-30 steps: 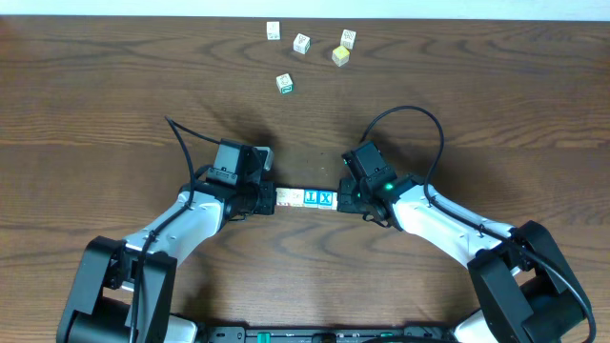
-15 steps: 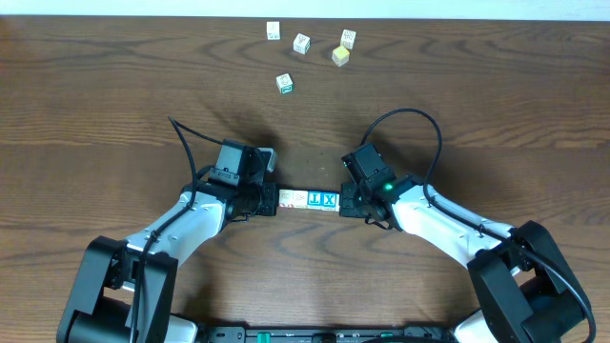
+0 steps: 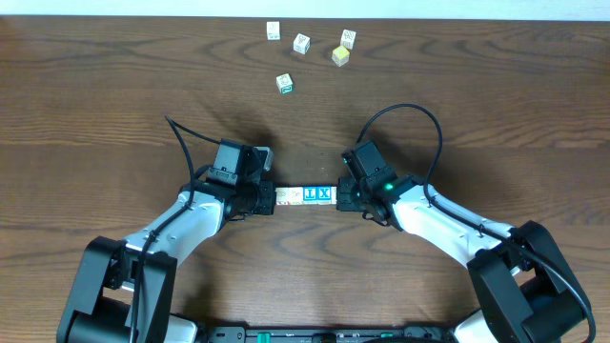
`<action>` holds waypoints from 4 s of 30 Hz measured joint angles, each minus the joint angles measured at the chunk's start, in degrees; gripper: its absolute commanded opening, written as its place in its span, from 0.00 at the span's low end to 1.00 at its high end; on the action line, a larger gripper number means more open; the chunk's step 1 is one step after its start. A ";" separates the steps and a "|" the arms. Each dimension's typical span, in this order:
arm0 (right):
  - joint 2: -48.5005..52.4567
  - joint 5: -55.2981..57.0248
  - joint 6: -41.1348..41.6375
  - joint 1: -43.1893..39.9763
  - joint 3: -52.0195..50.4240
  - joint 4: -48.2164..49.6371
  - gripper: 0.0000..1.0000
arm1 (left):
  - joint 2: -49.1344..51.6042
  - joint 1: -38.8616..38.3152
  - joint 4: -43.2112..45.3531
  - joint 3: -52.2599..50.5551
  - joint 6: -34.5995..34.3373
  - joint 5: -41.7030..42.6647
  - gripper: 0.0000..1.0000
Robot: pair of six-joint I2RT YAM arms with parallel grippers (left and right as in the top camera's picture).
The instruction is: Lift 5 blocks
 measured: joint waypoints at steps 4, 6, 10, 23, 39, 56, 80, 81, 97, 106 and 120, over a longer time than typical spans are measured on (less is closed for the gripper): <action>0.00 -0.17 -0.13 0.00 0.00 0.02 0.01 | 0.00 0.00 0.04 0.00 0.00 0.00 0.07; 0.00 -0.31 -0.15 0.00 0.00 0.00 0.01 | 0.00 0.04 0.20 0.00 0.00 0.02 0.07; 0.00 -0.28 -0.17 0.02 -0.02 0.90 0.01 | 0.00 0.22 0.61 0.00 0.00 -0.04 0.07; 0.00 0.68 -0.37 0.44 -0.26 2.23 0.01 | 0.00 0.55 1.44 -0.02 0.00 -0.15 0.07; 0.00 1.46 -0.37 0.44 -0.39 2.29 0.01 | -0.96 0.87 3.30 -0.02 0.00 1.14 0.07; -1.68 1.90 -0.37 0.44 -0.70 2.29 0.01 | -2.73 0.96 3.32 -0.02 -0.04 1.33 0.07; -4.87 3.13 -0.39 0.44 -0.17 2.12 0.01 | -7.43 1.09 3.06 -0.02 -0.46 1.16 0.07; -5.14 3.17 -0.39 0.44 -0.17 2.12 0.01 | -7.43 1.09 2.97 -0.02 -0.46 1.14 0.07; -6.80 3.52 -0.59 0.44 0.24 1.01 0.01 | -7.43 1.09 2.89 -0.02 -0.66 1.09 0.07; -9.60 3.52 -1.03 0.44 0.46 0.59 0.01 | -7.43 1.14 2.89 -0.02 -1.95 0.85 0.08; -10.03 3.61 -1.46 0.44 1.03 0.15 0.01 | -8.85 1.14 2.45 -0.02 -2.67 0.61 0.07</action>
